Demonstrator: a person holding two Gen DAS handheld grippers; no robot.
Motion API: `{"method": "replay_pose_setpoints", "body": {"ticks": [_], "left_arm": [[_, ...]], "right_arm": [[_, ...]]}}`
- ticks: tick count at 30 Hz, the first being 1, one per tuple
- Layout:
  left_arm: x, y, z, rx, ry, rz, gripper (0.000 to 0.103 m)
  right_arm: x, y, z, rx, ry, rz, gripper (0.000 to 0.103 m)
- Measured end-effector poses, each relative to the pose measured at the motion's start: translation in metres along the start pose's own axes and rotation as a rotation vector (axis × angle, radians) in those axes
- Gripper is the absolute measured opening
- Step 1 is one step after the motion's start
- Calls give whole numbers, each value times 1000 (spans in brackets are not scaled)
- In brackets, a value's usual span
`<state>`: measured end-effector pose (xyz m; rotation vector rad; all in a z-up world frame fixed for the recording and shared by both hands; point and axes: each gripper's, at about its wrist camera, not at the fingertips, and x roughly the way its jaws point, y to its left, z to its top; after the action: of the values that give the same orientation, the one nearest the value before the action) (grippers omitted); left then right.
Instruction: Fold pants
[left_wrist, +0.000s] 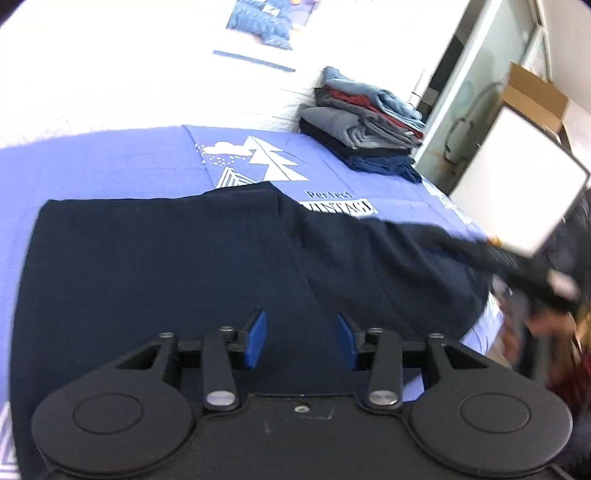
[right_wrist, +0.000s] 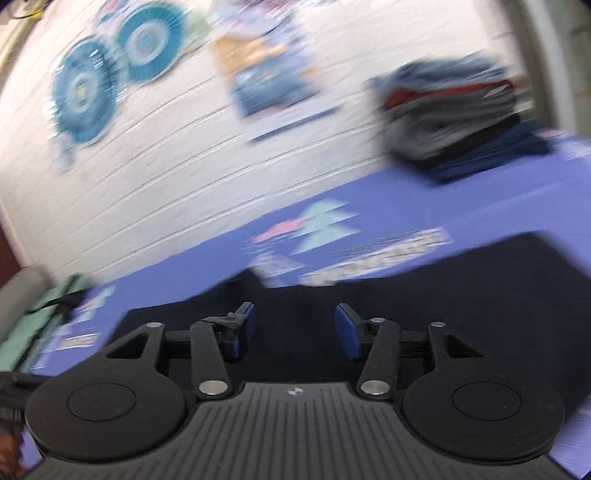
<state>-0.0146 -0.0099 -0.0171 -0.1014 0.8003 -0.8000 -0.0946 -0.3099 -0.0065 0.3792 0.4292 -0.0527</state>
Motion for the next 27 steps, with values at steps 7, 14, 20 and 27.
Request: {"method": "replay_pose_setpoints", "body": {"ticks": [7,14,20,27], "left_arm": [[37,-21,45,-13,-2,-95,71],[57,-10,7,-58,123,-7,70],[55,-13,1,-43,105,4,73],[43,-3,0,-112,81,18,73]], "right_arm": [[-26,-57,1,105,-25,-160,102],[-35,-87,-24,253,-1,-223,103],[-39,-93,-26,354,6,-209,102],[-51,-96,-34,373,82,-250,103]]}}
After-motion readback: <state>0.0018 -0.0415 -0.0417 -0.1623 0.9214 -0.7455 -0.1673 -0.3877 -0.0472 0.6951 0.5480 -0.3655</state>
